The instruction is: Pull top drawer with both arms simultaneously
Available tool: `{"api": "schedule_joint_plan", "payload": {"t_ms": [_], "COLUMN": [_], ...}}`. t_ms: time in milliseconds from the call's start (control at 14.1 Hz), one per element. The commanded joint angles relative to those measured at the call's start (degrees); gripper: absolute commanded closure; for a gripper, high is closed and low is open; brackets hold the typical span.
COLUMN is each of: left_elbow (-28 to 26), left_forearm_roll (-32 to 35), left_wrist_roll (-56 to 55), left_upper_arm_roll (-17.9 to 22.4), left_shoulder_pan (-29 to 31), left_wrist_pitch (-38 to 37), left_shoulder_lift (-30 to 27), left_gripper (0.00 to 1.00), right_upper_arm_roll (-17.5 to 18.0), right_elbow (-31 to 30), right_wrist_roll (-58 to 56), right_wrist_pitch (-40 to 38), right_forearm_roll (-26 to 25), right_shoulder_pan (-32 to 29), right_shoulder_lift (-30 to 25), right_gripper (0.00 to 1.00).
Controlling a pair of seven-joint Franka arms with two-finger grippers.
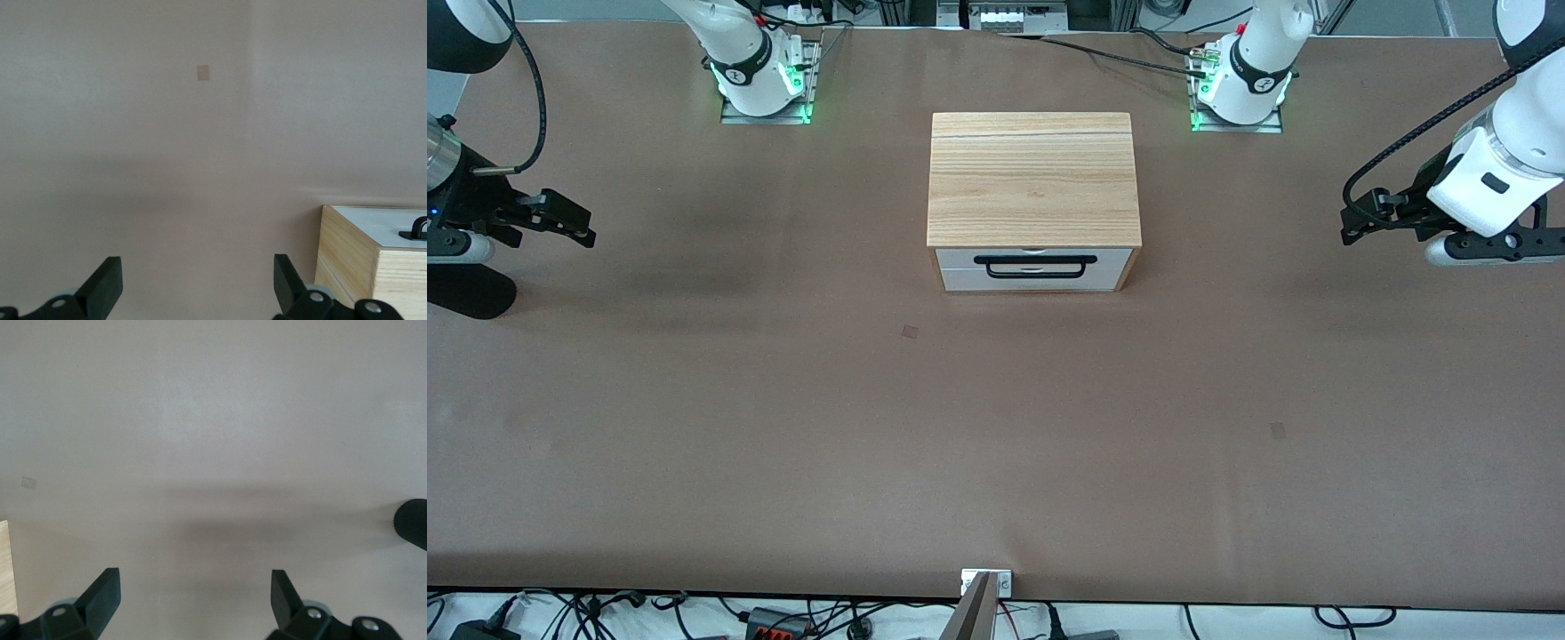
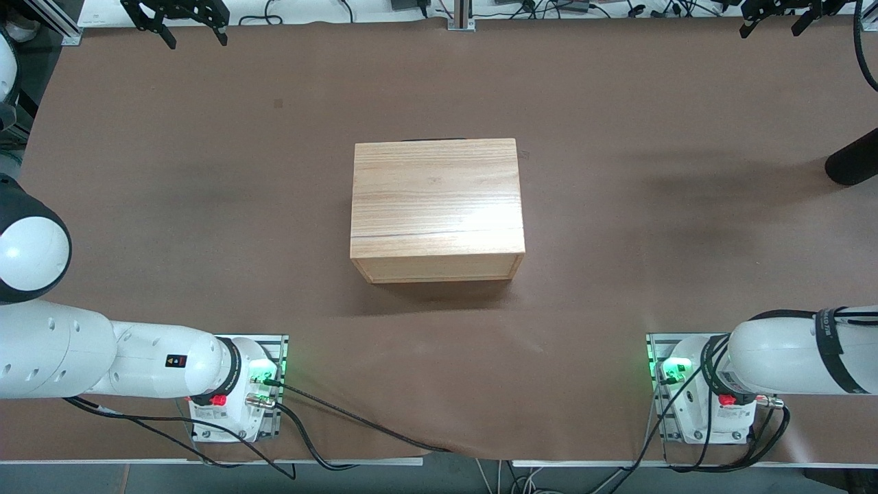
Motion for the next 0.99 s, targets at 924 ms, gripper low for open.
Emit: {"api": "schedule_joint_plan", "payload": {"t_ms": [924], "left_elbow": [1.9], "left_forearm_roll": [0.8], "left_wrist_roll": [-0.1], "left_upper_arm_roll": [-0.3], "left_shoulder_pan": [0.5], "left_wrist_pitch": [-1.5], "left_shoulder_lift": [0.8], "left_gripper": [0.0], "right_upper_arm_roll": [-0.8], "right_elbow": [0.7], "right_wrist_roll": [0.5], "right_wrist_pitch": [0.0], "right_forearm_roll": [0.8], "right_shoulder_pan": [-0.8], "right_shoulder_lift": [0.1], "right_gripper": [0.0]}}
